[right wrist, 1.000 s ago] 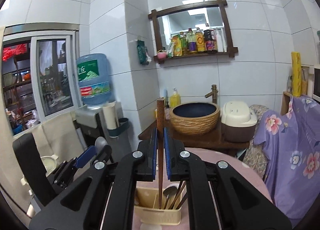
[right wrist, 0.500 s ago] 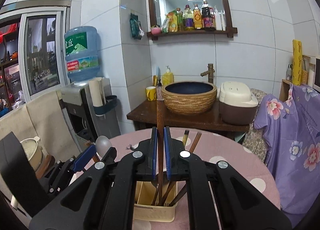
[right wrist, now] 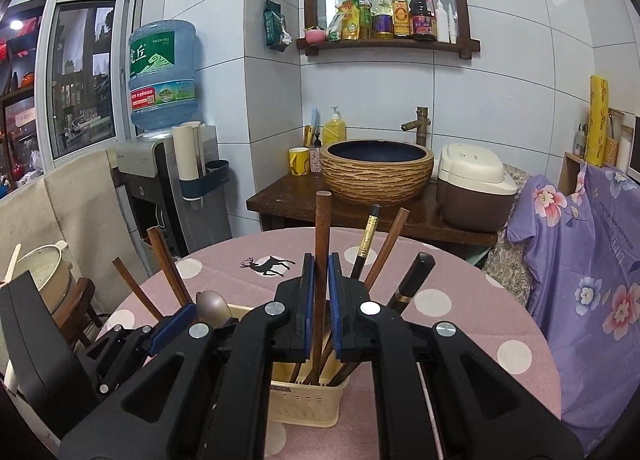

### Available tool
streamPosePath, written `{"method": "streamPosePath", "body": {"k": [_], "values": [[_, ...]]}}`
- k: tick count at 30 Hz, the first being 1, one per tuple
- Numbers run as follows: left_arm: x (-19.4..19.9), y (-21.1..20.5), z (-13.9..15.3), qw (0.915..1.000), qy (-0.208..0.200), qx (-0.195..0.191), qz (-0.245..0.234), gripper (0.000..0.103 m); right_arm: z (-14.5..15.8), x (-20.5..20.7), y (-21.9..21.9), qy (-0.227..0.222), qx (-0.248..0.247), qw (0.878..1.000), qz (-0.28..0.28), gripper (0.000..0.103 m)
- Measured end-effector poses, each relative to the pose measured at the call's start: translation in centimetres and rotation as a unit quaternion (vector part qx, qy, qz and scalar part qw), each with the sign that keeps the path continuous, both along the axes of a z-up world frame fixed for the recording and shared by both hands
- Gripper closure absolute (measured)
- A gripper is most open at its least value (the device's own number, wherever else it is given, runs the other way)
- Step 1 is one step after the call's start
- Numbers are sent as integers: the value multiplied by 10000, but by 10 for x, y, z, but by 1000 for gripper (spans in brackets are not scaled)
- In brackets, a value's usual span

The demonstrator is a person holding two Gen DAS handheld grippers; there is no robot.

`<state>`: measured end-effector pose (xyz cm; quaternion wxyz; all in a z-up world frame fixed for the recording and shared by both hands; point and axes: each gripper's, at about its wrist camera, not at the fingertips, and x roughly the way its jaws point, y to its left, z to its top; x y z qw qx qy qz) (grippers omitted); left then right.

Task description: Organize utensils

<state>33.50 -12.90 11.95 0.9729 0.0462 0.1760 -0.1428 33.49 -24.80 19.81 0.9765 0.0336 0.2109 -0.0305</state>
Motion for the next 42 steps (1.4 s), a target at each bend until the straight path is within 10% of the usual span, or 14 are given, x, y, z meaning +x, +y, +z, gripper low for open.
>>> {"method": "streamPosePath", "body": {"k": [8,12,18,22,42], "values": [[-22,8,6,9998,-187,-59,-106,57,12,-12,0,-247,-112,9996,7,91],[-50,23,12,9986,-430,-277,-141,33,29,-36,-4,-702,-107,9975,-30,45],[-97,58,12,9957,-623,-681,54,5,29,-94,-14,-1061,129,9942,-147,20],[-126,84,5,9932,-602,-964,241,5,7,-142,-11,-1098,125,9938,-153,6],[-296,120,-101,9893,-149,-1084,966,5,-167,-353,53,-733,-425,9949,-548,6]]}}
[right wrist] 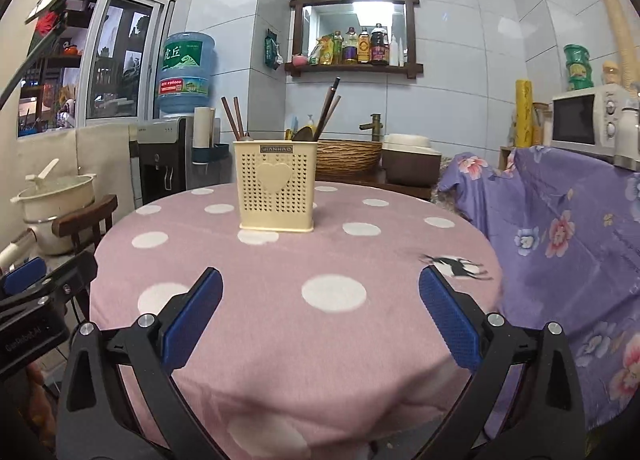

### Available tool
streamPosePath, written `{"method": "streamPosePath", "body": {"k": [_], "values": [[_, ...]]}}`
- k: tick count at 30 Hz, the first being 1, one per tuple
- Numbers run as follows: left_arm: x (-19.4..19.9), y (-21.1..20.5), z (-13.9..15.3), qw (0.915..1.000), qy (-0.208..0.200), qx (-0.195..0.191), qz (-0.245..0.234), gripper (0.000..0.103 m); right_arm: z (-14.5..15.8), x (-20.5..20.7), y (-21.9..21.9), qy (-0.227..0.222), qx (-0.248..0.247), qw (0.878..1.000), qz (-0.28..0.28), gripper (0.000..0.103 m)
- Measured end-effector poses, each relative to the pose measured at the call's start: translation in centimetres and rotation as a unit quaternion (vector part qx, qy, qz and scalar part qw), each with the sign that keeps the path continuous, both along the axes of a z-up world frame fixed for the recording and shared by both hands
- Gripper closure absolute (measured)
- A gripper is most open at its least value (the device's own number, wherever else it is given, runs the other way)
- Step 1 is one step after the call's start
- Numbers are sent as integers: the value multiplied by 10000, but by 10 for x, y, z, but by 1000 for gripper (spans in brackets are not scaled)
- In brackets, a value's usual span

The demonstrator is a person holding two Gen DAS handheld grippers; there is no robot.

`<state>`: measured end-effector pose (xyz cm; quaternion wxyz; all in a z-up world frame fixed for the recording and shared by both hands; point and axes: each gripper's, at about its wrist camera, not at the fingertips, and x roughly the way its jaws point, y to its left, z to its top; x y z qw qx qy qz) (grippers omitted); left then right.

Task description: Organize utensils

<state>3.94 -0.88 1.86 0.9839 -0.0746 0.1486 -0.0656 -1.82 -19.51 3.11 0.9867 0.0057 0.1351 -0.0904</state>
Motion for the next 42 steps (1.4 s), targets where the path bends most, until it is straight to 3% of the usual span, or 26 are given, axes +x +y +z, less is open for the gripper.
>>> {"method": "streamPosePath", "body": {"k": [4,7,11,42], "values": [[-23,1,-16,9997,23,224,21,5,-20,-31,-1,82,195,9998,-1,6],[-34,4,-17,9998,-85,165,30,5,-29,-51,-5,58,454,9987,-207,6],[-42,2,-16,9995,-262,171,6,5,-26,-62,-7,-113,431,9988,-218,6],[-52,1,-22,9994,-292,185,-6,5,-21,-61,0,-149,321,9994,-48,6]]}}
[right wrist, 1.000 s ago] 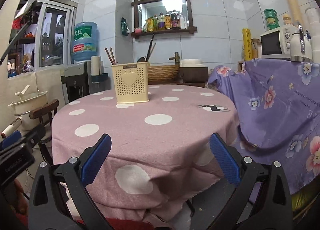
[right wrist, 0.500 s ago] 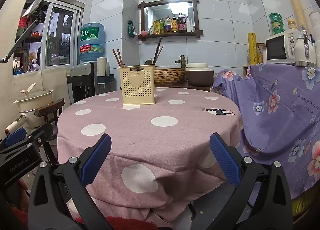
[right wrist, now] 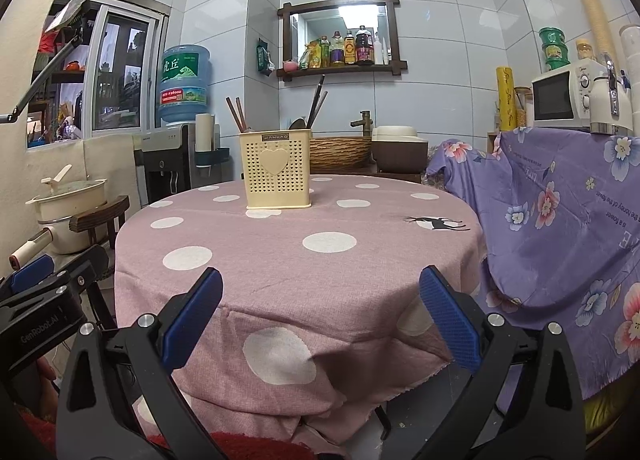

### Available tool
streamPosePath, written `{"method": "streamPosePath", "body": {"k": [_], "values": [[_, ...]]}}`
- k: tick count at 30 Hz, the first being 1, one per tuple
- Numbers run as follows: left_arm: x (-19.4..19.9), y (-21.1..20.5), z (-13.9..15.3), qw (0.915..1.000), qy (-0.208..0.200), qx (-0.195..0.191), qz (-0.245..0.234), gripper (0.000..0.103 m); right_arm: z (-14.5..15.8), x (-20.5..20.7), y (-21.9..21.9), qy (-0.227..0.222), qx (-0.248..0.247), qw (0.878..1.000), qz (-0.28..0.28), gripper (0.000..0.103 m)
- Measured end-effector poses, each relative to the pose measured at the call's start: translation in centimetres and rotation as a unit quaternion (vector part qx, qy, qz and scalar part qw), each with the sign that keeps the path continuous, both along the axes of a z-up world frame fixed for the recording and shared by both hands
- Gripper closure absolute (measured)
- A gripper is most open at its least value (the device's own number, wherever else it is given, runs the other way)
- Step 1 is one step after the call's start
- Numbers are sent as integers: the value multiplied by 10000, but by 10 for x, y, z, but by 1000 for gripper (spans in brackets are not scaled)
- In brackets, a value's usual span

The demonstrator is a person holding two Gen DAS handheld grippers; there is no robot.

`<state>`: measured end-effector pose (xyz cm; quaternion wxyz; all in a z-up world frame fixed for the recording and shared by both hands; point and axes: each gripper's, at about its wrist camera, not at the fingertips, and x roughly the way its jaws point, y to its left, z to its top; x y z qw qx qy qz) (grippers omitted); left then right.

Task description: Organize utensils

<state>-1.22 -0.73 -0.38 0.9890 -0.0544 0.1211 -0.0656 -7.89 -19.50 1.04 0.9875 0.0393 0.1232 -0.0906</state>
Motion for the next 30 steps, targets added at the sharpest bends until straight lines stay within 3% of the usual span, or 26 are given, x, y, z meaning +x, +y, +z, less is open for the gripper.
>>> {"method": "streamPosePath", "body": {"k": [30], "values": [[-2,0,-4,9999,65,56,-110,5,0,0,-1,2,-4,10000,5,6]]}}
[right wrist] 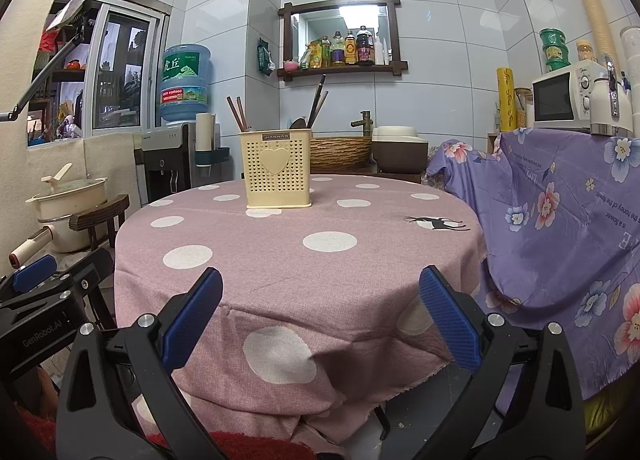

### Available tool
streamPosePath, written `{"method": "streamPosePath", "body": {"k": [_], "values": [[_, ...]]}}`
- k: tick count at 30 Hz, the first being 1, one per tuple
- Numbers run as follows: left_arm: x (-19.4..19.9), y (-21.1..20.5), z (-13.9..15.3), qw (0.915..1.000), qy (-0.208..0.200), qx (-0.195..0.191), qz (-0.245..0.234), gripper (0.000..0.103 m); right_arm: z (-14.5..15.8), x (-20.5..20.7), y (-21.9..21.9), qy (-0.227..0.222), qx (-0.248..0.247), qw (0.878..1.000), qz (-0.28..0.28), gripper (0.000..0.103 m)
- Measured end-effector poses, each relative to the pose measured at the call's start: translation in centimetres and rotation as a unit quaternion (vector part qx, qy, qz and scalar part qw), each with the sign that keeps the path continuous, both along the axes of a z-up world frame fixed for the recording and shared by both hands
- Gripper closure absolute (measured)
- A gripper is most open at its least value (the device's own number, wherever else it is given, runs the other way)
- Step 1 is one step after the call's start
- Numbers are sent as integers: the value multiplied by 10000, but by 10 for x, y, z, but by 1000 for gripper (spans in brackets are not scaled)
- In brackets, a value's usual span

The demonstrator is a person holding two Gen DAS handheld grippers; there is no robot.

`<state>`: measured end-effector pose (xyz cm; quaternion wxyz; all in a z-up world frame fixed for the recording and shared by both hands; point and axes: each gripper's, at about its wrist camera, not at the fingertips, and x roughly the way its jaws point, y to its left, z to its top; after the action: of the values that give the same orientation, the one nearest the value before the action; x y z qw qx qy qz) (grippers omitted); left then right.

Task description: Organize utensils

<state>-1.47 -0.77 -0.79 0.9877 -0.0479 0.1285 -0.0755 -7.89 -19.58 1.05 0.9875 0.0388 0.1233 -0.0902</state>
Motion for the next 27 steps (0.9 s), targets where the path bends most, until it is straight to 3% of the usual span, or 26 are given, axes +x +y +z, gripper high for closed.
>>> {"method": "streamPosePath", "body": {"k": [27], "values": [[1,1,0,10000,46,7,46,5,0,0,-1,3,-5,10000,9,6]]}}
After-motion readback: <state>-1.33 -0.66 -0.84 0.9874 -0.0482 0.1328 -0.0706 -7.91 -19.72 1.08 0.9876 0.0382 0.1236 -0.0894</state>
